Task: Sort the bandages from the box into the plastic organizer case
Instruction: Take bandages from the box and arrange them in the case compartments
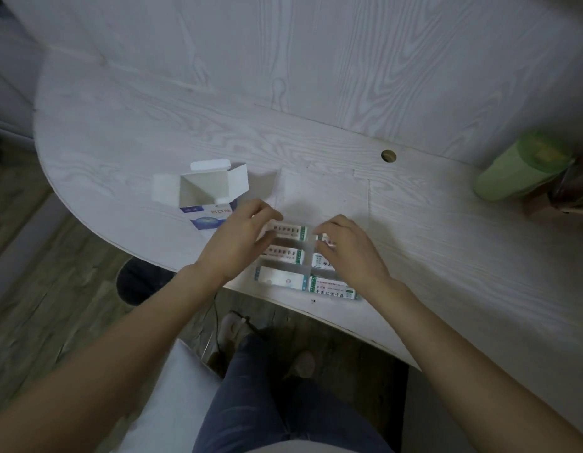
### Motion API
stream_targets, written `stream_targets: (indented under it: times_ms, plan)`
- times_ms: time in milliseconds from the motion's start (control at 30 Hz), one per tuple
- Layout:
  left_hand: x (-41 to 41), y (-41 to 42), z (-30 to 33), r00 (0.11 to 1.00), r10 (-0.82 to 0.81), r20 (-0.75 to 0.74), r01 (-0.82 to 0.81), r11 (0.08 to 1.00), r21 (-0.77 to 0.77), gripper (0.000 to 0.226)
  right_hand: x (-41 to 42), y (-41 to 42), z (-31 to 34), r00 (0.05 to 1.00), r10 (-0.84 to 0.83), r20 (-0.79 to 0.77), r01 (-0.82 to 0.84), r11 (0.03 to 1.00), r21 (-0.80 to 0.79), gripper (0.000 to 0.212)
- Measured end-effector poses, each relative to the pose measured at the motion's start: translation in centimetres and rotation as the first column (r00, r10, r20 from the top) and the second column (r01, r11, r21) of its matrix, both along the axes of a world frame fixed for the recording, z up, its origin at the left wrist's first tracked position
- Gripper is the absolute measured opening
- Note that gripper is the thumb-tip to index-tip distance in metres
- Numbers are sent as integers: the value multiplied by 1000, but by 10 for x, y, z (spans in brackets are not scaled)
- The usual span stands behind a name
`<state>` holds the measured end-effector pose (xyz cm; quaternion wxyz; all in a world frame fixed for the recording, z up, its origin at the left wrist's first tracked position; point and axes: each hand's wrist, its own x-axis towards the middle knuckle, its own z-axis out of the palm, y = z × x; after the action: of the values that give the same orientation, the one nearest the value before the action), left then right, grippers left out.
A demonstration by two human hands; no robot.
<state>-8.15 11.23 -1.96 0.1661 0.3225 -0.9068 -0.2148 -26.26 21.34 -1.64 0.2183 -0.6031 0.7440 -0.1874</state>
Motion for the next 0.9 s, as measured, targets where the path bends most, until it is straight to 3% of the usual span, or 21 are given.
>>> stream_targets:
  times_ms: [100,233,333,433,600,733,833,900]
  plan:
    - [24,-20,11,989,148,-11,-148,985,-84,41,15,-26,16,998,48,46,-43,994,-99,30]
    - [54,-56,12,937,294,188,-280,955,-96,86,37,-67,30,980,191,-60,-199,965,-172,40]
    - [69,-78,6,893,285,347,-277,958,-75,102,51,-98,33,941,300,-154,-316,945,-88,43]
    - [72,-93,5,873,258,415,-267,963,-35,93,57,-119,29,920,348,-180,-347,937,37,40]
    - [79,-101,3,893,239,381,-234,970,-60,75,57,-131,20,959,263,-106,-262,965,31,32]
    - [83,-90,2,971,191,146,-164,970,-178,72,58,-127,16,968,231,-97,-243,960,-139,23]
    - [81,-90,8,981,169,93,-142,960,-240,77,61,-126,23,952,298,-73,-306,913,-268,24]
    - [75,-92,14,983,149,111,-117,961,-249,82,69,-130,31,927,364,-88,-375,902,-213,33]
